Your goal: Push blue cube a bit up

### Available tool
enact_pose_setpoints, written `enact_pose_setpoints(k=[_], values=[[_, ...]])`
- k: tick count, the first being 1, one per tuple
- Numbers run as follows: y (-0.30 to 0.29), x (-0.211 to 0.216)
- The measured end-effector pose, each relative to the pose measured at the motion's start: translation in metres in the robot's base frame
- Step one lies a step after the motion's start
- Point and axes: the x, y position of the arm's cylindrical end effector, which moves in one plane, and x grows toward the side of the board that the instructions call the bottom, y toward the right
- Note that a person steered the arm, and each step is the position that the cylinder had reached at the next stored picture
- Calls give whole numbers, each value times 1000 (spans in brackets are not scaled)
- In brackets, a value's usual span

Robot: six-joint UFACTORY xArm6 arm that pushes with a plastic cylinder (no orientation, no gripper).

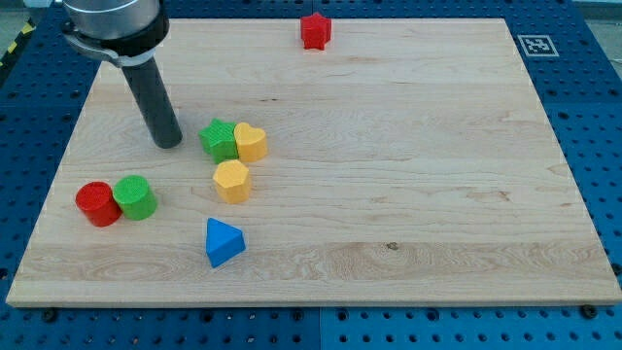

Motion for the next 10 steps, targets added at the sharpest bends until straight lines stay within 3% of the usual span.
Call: enact_pose_setpoints(k=[3,6,10], values=[[-6,-65],[-9,-12],[-29,-60]])
